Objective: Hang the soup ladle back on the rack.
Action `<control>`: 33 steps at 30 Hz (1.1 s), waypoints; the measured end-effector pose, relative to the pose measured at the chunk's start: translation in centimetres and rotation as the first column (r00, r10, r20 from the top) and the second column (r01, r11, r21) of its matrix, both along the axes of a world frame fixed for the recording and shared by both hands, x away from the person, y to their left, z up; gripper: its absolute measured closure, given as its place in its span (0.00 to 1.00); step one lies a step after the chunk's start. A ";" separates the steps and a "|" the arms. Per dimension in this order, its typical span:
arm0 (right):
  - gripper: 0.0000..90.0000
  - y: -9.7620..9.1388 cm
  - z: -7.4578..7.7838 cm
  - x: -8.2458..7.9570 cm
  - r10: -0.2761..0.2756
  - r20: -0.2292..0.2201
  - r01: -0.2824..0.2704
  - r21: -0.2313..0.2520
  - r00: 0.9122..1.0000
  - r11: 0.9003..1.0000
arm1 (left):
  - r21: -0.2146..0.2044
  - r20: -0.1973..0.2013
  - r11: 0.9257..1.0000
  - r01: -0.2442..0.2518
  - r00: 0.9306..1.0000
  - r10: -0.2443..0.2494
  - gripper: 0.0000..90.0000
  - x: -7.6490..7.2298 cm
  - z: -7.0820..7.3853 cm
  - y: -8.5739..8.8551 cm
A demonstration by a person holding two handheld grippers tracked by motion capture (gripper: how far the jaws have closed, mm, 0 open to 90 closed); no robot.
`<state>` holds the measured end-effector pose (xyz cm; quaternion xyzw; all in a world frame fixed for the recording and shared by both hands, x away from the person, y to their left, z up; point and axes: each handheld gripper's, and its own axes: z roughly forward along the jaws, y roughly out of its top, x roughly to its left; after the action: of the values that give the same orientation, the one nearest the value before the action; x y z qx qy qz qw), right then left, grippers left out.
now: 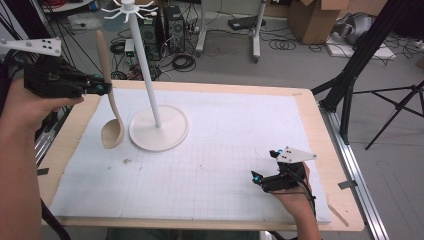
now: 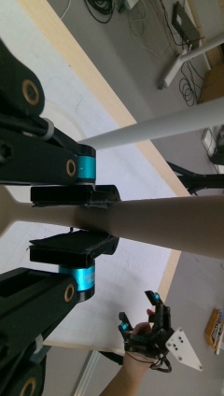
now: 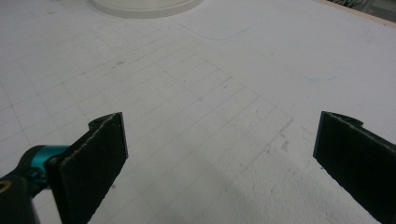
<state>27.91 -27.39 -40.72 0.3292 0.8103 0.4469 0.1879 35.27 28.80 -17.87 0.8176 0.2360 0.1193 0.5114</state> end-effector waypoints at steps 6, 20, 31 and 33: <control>0.02 -0.1 0.0 0.0 0.000 0.001 0.000 0.001 1.000 1.000 | 0.001 0.003 0.999 -0.041 0.999 0.041 0.84 0.8 1.2 0.9; 0.02 -0.2 0.0 0.0 -0.003 0.001 0.003 0.004 1.000 1.000 | 0.052 -0.026 0.994 -0.093 0.995 0.095 0.84 3.0 2.1 0.3; 0.02 -0.4 -0.1 0.1 -0.009 -0.003 0.009 0.004 1.000 1.000 | 0.079 -0.035 0.992 -0.101 0.994 0.104 0.84 3.7 2.3 -0.2; 0.02 -0.3 -0.1 0.1 -0.008 -0.003 0.008 0.004 1.000 1.000 | 0.080 -0.036 0.991 -0.104 0.994 0.108 0.84 3.7 2.4 -0.3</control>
<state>27.99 -27.74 -40.78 0.3335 0.8083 0.4474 0.1880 39.00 28.46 -15.48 0.8256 0.2844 0.1391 0.4671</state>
